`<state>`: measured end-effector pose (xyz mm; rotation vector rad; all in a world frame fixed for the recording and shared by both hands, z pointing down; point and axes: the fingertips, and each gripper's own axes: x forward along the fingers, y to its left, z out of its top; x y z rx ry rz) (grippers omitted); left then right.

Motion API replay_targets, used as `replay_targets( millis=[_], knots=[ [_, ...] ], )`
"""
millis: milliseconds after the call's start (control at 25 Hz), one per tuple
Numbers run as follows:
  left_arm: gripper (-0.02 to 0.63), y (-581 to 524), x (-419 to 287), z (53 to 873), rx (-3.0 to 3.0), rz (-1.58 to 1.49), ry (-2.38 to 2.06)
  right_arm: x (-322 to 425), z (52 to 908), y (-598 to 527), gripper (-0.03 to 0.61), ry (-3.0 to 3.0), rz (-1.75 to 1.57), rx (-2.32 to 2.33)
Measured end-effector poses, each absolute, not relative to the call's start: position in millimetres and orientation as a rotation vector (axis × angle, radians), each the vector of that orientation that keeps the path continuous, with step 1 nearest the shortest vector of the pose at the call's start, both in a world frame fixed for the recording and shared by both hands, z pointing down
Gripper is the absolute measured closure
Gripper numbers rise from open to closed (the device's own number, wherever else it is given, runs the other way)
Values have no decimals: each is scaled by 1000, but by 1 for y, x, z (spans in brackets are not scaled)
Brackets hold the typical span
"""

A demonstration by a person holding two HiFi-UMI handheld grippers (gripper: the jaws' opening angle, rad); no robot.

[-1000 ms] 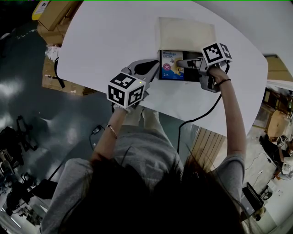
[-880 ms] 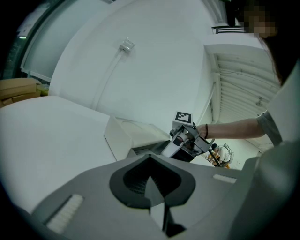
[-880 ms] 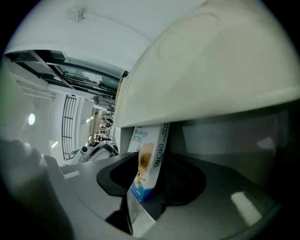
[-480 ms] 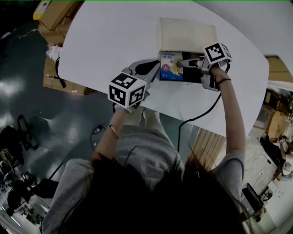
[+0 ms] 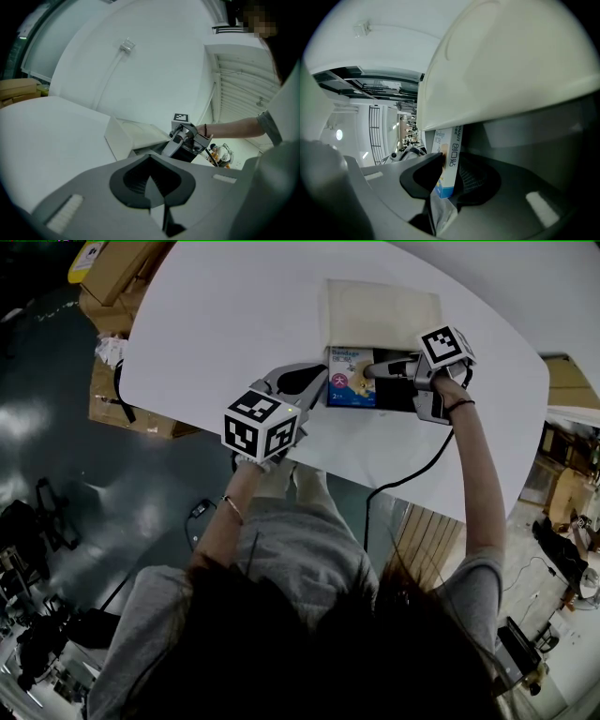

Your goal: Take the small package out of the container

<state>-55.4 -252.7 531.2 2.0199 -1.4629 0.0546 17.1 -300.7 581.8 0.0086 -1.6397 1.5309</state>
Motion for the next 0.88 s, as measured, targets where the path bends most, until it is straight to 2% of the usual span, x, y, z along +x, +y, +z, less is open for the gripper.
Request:
replay_targets(
  millis=[880],
  knots=[
    [627, -258, -65, 526, 2045, 39, -1465, 17, 570, -296, 463, -1614, 1587, -21]
  ],
)
